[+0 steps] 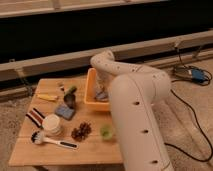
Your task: Place towel in paper cup
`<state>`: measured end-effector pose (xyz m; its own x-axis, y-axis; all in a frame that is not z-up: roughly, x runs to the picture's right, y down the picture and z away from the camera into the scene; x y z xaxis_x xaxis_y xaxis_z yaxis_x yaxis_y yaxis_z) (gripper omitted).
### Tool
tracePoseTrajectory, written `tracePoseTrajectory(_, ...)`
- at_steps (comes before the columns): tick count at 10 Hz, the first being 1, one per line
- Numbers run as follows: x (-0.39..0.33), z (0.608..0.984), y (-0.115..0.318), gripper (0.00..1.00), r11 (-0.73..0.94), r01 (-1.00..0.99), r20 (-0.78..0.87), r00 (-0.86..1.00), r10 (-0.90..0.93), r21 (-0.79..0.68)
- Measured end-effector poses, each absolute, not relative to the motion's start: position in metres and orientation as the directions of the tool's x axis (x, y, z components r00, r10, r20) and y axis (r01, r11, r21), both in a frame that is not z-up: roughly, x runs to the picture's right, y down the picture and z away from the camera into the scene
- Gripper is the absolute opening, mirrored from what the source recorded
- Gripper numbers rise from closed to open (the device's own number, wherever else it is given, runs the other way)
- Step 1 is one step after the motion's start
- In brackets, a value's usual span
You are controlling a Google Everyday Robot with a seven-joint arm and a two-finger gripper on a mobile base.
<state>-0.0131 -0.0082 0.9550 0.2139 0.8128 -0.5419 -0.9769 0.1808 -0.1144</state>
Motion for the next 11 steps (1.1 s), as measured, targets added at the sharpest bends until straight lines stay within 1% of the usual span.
tracePoseTrajectory(1,-0.015,0.945,-0.008,0.05,0.186,-0.975,-0.542,0.222,0.811,-0.121)
tracePoseTrajectory(2,-0.018,0.932,-0.005,0.01,0.193,-0.973,-0.543,0.231,0.808,-0.127)
tracePoseTrajectory(5,-0.027,0.889,-0.004,0.0,0.199,-0.969,-0.526,0.248,0.814,-0.148)
tracePoseTrajectory(6,-0.031,0.866,-0.009,0.0,0.205,-0.966,-0.513,0.258,0.819,-0.158)
tracePoseTrajectory(11,-0.048,0.785,-0.037,0.0,0.217,-0.96,-0.466,0.276,0.841,-0.177)
